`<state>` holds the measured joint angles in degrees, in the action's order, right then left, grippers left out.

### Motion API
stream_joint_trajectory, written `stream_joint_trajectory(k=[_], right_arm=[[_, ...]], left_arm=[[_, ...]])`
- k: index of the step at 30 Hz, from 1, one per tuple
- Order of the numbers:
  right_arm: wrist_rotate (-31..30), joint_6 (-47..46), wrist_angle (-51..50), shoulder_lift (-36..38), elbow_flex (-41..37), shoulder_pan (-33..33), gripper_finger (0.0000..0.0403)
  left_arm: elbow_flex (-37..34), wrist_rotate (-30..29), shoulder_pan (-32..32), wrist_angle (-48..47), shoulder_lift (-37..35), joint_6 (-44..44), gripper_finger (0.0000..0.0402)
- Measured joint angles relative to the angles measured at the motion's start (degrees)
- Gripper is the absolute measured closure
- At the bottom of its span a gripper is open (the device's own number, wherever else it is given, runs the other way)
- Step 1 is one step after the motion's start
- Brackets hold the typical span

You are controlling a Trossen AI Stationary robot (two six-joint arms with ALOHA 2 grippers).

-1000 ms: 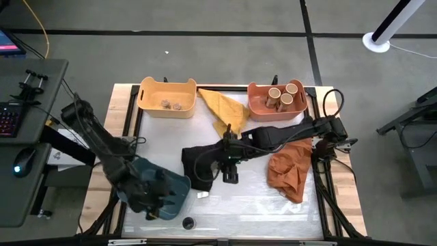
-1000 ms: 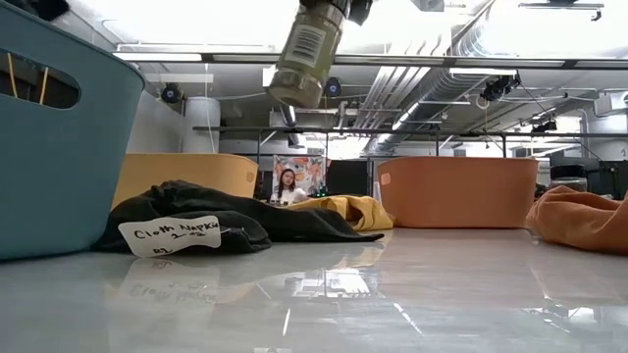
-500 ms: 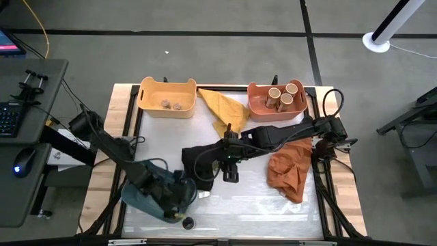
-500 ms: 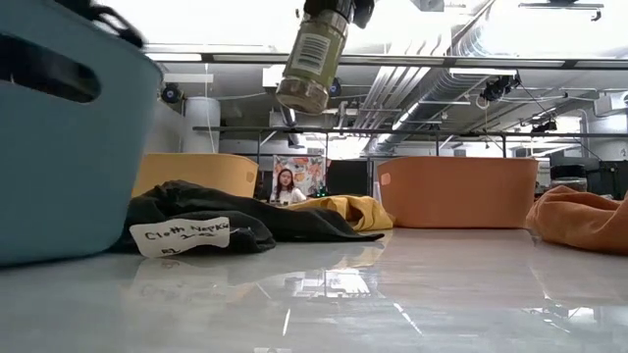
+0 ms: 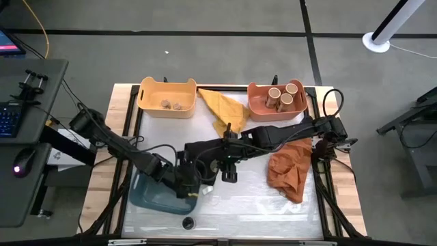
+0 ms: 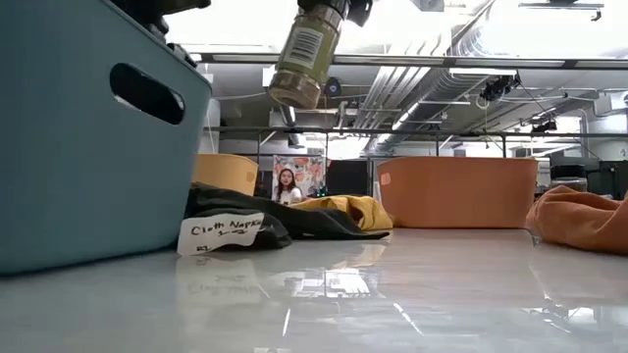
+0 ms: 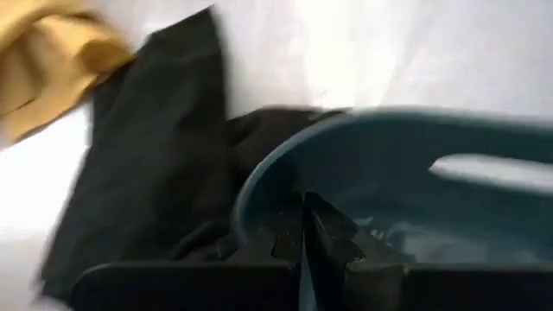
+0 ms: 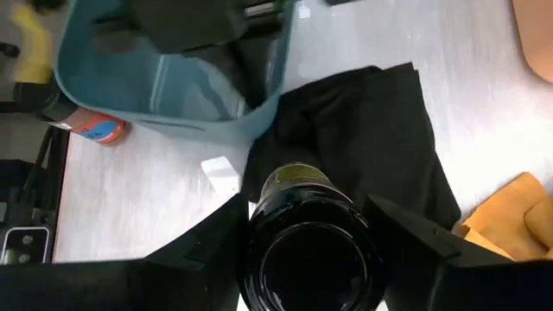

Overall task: Sort spices by type
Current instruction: Put the top black seasoning bottle into the blue bin

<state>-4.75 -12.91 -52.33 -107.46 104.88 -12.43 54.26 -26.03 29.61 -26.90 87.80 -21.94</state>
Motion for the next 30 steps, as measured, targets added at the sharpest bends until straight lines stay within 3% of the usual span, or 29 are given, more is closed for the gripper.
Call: stream_joint_trajectory(k=[9,17,24,30], right_arm=[[0.61,1.43,4.84,0.0,0.0,0.0,0.0208],[2.84,2.81,21.99,-0.68,0.1,0.15,0.0208],[2.75,1.87,29.47,-7.99,0.2,0.33,0.0208],[1.98,2.51,26.81,-14.96,7.12,0.33,0.0208]], left_arm=[[0.0,-7.1,-0.71,-12.09,-5.04,-3.35,0.0401],[0.0,-12.2,0.45,-22.24,-16.84,-8.54,0.0401],[0.0,-24.48,7.26,-29.94,-29.18,-23.28,0.0401],[0.0,-29.4,10.5,-29.9,-32.09,-27.75,0.0401]])
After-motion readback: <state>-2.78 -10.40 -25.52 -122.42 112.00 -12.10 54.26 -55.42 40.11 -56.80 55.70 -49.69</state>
